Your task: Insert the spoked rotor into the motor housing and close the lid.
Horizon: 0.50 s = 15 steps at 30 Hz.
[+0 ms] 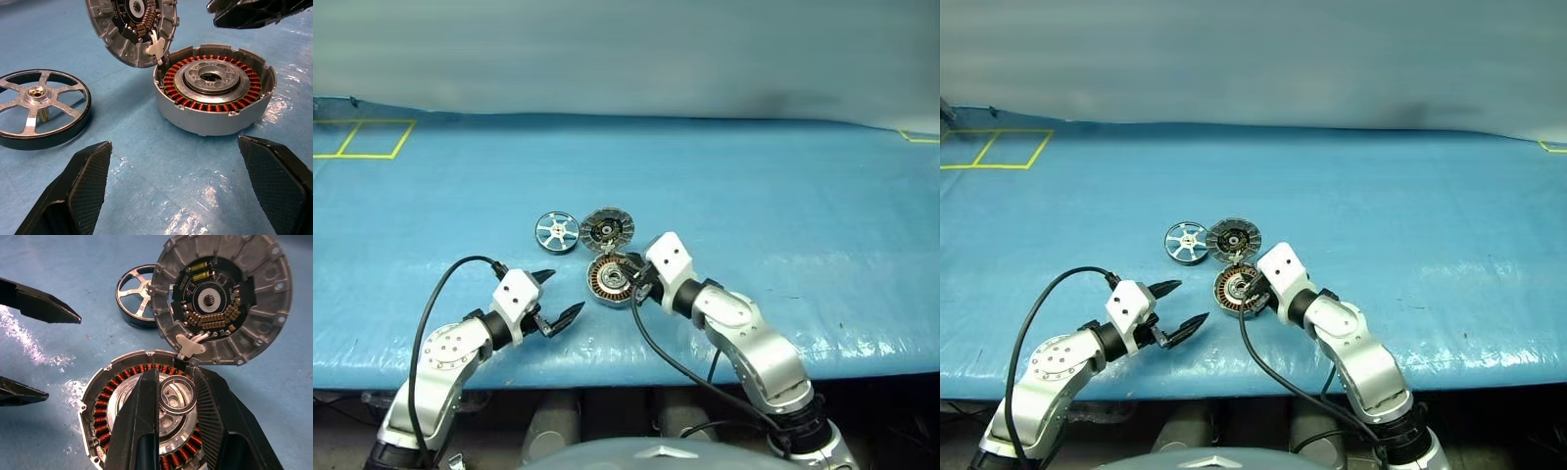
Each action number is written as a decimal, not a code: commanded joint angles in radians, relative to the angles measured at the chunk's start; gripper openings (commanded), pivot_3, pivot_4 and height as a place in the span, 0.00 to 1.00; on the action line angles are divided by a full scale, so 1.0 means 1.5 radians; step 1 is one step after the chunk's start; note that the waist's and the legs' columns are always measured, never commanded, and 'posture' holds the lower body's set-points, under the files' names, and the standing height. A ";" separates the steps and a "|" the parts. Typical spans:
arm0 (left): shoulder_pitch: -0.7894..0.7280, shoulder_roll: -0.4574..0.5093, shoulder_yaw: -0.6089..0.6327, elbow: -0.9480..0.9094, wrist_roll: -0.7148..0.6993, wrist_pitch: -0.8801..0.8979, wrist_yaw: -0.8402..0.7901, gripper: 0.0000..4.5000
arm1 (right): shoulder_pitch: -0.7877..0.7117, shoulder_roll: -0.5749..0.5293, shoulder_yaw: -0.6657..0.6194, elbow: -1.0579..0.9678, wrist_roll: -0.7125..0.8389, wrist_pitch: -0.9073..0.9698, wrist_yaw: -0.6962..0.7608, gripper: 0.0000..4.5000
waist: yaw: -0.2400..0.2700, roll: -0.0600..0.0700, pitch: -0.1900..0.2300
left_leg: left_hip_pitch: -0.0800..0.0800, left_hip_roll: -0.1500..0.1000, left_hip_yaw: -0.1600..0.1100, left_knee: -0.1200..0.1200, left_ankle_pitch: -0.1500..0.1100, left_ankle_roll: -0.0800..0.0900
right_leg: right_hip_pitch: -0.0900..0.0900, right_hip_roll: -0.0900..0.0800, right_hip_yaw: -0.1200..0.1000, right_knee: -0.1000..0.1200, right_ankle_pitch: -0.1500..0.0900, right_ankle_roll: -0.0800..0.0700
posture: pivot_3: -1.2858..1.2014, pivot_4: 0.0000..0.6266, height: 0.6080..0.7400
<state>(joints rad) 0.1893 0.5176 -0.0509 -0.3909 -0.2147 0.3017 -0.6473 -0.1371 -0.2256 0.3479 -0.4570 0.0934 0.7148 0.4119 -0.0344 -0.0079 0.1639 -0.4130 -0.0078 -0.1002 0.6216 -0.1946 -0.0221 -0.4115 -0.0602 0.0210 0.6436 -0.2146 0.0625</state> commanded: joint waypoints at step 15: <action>0.012 -0.001 0.010 -0.028 -0.004 -0.013 0.012 1.00 | -0.006 0.039 0.021 0.065 0.003 -0.052 -0.001 0.15 | -0.001 0.000 0.000 | 0.000 0.000 0.000 0.000 0.000 0.000 | 0.000 0.000 0.000 0.000 0.000 0.000 | 0.52 0.24 1.00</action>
<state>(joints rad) 0.2086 0.5166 -0.0491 -0.3912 -0.2149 0.3001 -0.6329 -0.1430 -0.1744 0.3797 -0.3402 0.0895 0.6587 0.4092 -0.0358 -0.0078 0.1640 -0.4129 -0.0077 -0.1001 0.6212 -0.1946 -0.0221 -0.4117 -0.0600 0.0211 0.6438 -0.2146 0.0624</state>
